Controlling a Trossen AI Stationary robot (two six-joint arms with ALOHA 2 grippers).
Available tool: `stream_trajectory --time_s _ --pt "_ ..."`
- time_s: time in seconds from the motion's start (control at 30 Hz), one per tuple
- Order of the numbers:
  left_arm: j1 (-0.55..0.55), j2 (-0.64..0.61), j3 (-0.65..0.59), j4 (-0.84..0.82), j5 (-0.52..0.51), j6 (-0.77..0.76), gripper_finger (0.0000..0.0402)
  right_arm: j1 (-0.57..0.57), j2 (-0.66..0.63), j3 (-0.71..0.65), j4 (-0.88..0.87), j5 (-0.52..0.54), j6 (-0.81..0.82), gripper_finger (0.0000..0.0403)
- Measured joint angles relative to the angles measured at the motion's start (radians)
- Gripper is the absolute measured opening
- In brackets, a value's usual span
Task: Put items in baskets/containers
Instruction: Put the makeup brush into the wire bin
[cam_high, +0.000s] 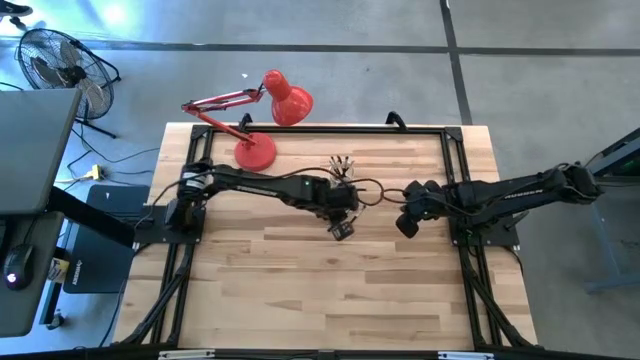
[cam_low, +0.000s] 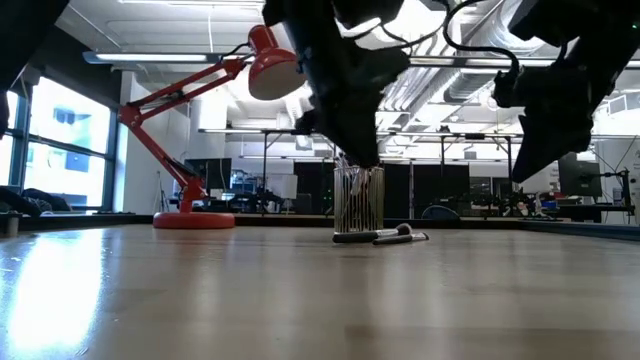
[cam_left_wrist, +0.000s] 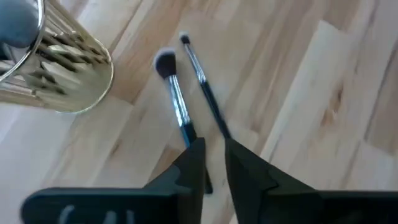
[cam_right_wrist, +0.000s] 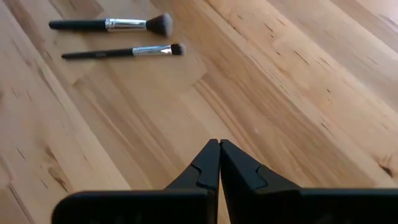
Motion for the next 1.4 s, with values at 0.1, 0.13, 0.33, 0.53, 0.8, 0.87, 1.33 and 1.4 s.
stream_trajectory --time_s 0.1,0.13,0.33,0.53,0.8,0.87,1.33,1.4 --pt "0.0 0.025 0.01 0.012 -0.027 -0.013 0.0081 0.007 0.0 0.0 -0.01 -0.004 -0.03 0.0002" --pt "0.0 0.029 0.01 0.007 -0.03 -0.013 0.0087 0.01 0.0 0.0 -0.011 -0.004 -0.038 0.0002" --pt "0.0 0.1 0.009 0.047 -0.024 -0.052 0.0103 0.016 0.0 0.0 -0.017 -0.05 -0.063 0.0008" --pt "0.0 0.16 0.01 0.096 -0.04 -0.053 0.0104 0.016 0.0 0.0 -0.016 -0.1 -0.084 0.0004" --pt "0.0 0.226 0.014 0.1 -0.062 -0.054 0.0104 0.016 0.0 0.0 -0.016 -0.133 -0.084 0.0006" --pt "0.0 0.23 0.015 0.094 -0.049 -0.05 0.0103 0.016 0.0 0.0 -0.016 -0.138 -0.084 0.0008" --pt "-0.006 0.201 0.008 0.055 0.037 -0.119 0.0031 0.016 0.0 0.0 -0.016 -0.101 -0.087 0.0004" --pt "-0.018 0.192 0.007 0.052 0.039 -0.124 0.0031 0.016 0.0 0.0 -0.016 -0.1 -0.087 0.0006"
